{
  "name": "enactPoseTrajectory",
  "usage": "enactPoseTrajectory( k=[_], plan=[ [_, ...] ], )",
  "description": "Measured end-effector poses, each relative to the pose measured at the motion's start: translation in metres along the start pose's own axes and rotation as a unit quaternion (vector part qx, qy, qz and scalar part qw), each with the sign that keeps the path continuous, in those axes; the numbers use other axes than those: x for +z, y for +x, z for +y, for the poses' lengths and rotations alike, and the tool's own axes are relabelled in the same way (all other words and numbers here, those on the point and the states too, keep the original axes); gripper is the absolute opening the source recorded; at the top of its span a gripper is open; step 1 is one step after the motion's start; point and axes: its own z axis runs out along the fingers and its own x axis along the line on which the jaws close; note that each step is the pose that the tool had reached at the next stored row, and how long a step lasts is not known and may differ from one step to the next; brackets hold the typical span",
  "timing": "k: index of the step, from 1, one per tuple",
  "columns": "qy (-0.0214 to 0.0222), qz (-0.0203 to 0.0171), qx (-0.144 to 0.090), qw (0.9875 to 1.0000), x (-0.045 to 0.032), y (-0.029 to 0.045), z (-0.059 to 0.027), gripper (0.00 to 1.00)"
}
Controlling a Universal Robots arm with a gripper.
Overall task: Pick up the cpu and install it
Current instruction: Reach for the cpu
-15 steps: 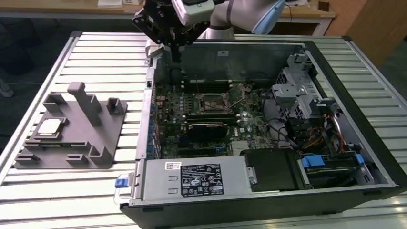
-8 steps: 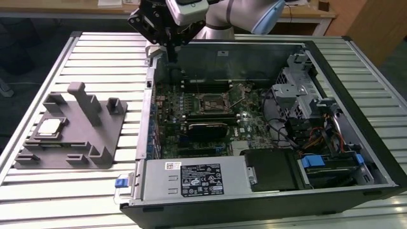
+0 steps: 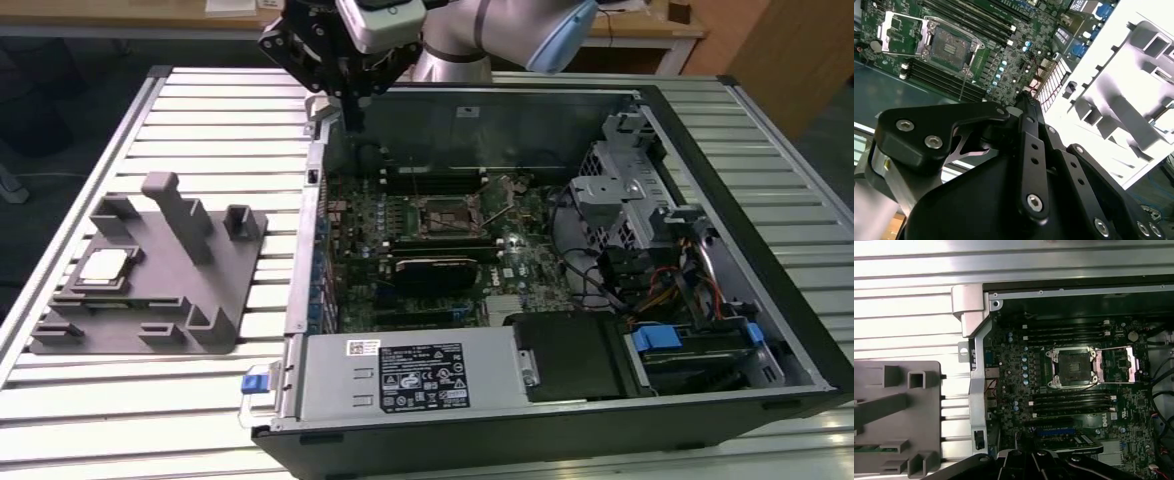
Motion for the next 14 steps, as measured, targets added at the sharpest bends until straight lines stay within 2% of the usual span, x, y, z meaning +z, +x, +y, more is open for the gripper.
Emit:
enactPoseTrajectory(
  k=[14],
  plan=[
    [0.0000,0.0000,0.000,1.0000,-0.0003,0.0086,-0.0006,0.11]
  ],
)
